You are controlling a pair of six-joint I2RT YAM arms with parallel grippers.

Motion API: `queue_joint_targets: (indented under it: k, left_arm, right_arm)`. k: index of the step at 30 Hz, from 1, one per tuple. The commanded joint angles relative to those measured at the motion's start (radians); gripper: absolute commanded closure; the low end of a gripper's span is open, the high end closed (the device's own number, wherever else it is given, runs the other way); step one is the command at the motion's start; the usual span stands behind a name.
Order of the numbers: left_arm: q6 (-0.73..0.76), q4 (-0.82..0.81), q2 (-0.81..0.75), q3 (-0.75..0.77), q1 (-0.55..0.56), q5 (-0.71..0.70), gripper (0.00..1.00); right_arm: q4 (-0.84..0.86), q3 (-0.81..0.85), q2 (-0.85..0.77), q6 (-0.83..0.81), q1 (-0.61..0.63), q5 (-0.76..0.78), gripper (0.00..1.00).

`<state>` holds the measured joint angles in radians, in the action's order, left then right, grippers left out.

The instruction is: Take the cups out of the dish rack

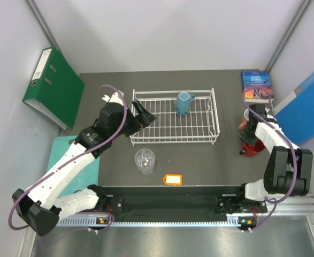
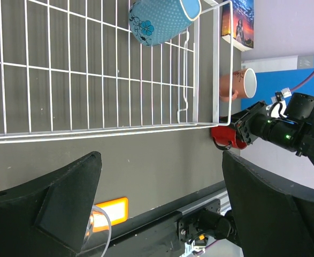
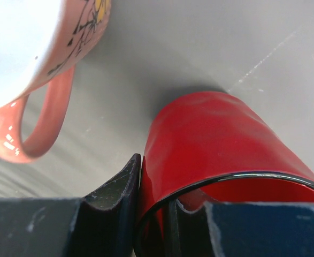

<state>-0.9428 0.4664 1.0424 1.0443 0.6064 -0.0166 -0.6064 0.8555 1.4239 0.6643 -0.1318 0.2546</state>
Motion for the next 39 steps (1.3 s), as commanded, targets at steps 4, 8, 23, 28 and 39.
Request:
queue_joint_targets:
  k: [4, 8, 23, 28, 39]
  left_arm:
    - [-0.005, -0.015, -0.008, 0.002, -0.002, -0.003, 0.01]
    - [-0.005, -0.02, -0.002, 0.0, 0.0, -0.003, 0.01]
    - [0.059, -0.044, 0.024, 0.011, -0.002, 0.043, 0.01]
    - [0.128, -0.038, 0.038, 0.042, 0.0, 0.032, 0.01]
    - [0.323, 0.0, 0.325, 0.249, 0.0, -0.009, 0.01]
  right_arm:
    - [0.073, 0.019, 0.001, -0.025, -0.02, -0.023, 0.84]
    - [0.068, 0.023, -0.016, -0.028, -0.02, -0.031, 0.77]
    - [-0.067, 0.063, -0.238, -0.049, -0.014, -0.104, 0.59]
    - [-0.193, 0.132, -0.371, -0.055, 0.009, -0.185, 0.56]
    - [-0.077, 0.154, -0.683, 0.035, 0.176, -0.431, 0.22]
